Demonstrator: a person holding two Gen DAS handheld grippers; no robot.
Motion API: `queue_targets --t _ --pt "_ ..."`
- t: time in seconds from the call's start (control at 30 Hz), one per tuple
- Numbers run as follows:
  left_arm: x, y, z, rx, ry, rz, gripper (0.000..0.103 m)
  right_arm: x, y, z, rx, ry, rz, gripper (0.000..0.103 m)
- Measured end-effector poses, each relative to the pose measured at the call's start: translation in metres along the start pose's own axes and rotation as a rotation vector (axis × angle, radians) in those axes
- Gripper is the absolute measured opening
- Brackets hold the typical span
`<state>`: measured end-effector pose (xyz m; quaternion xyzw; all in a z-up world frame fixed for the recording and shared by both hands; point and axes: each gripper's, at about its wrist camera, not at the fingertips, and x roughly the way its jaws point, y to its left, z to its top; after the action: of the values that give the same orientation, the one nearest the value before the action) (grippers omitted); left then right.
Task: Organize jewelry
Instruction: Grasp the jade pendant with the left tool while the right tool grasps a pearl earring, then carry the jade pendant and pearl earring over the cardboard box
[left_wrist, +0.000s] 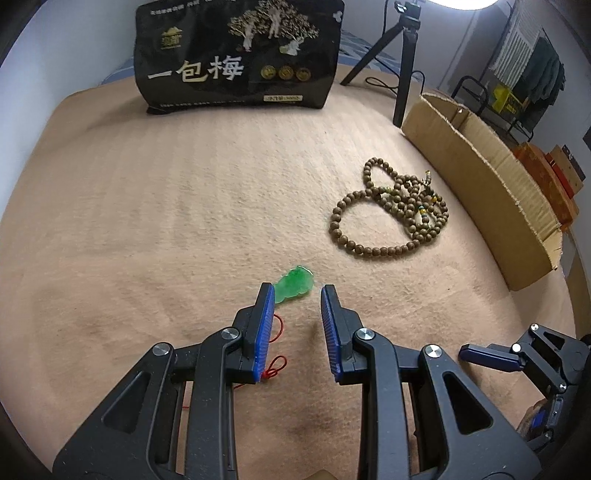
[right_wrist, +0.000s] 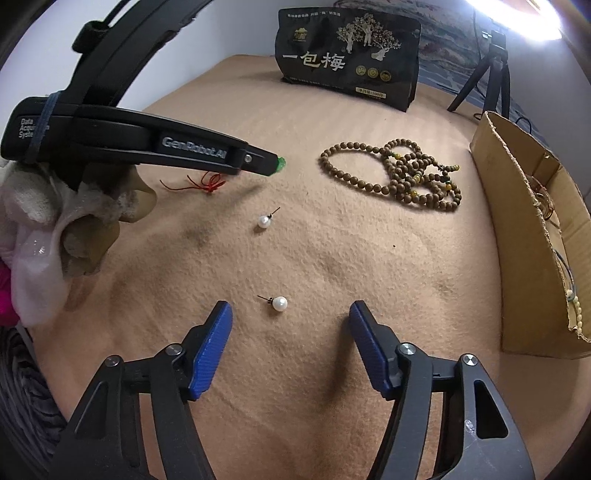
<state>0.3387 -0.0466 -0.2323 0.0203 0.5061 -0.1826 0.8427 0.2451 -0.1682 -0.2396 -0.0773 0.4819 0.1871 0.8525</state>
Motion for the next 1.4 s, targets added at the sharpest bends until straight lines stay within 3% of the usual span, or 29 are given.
queue_targets --t 0.53,0.73,0.87,1.0,1.4 --pt "0.013 -0.001 0.002 0.022 -0.004 0.078 0.025 0.004 0.005 0.000 -0.026 0.004 0.002 0.040" --pt "0.016 0.003 0.002 0.009 -0.004 0.077 0.025 0.005 0.007 0.002 -0.034 0.004 0.008 0.022" --pt "0.016 0.002 0.001 0.014 -0.003 0.083 0.010 0.006 0.009 0.002 -0.035 0.005 0.016 0.008" --pt "0.014 0.001 0.001 0.017 -0.005 0.084 0.004 0.005 0.010 0.003 -0.041 0.003 0.017 0.008" --pt "0.006 0.004 -0.005 -0.002 -0.022 0.082 0.004 0.001 0.004 0.004 -0.030 -0.012 0.012 0.008"
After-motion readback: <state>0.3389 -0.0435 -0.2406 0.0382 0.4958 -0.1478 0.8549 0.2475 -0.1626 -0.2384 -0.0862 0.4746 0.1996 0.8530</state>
